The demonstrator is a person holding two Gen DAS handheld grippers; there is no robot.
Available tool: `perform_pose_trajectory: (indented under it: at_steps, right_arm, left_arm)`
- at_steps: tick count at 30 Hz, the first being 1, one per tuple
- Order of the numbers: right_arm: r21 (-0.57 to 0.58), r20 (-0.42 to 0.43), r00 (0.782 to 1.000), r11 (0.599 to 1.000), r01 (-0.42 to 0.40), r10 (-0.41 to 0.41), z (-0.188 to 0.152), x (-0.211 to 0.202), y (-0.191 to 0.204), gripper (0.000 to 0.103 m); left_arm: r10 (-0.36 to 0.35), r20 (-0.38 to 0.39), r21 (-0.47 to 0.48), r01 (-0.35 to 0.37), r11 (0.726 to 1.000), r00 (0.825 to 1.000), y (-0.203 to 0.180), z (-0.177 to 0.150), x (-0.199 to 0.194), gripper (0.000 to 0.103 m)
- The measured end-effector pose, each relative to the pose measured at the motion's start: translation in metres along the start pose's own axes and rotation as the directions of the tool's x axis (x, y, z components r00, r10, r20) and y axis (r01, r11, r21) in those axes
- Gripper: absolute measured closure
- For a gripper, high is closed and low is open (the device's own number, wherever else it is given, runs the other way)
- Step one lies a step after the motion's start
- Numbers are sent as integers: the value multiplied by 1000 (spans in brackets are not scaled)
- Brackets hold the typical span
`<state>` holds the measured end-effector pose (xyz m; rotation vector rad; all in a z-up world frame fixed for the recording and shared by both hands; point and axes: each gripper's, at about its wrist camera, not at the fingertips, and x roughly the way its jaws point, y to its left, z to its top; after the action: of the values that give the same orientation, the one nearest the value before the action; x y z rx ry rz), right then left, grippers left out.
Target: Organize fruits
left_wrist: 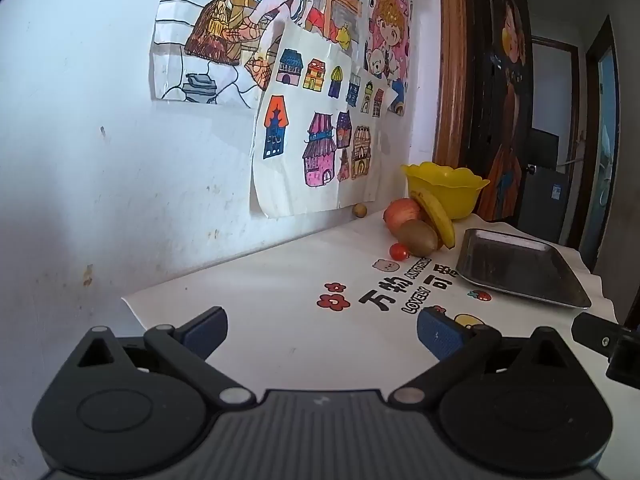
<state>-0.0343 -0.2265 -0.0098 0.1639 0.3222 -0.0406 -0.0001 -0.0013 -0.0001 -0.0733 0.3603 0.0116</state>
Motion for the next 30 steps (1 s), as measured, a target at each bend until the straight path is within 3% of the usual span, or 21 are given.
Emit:
perform_pose_trajectory:
  at_steps: [30]
  right_arm:
    - [1,-29,1000,1000,-4,4,-4,4,1,1]
  left_arm:
    - [8,-9,-3,-8,1000,1000,1,-1,3,0]
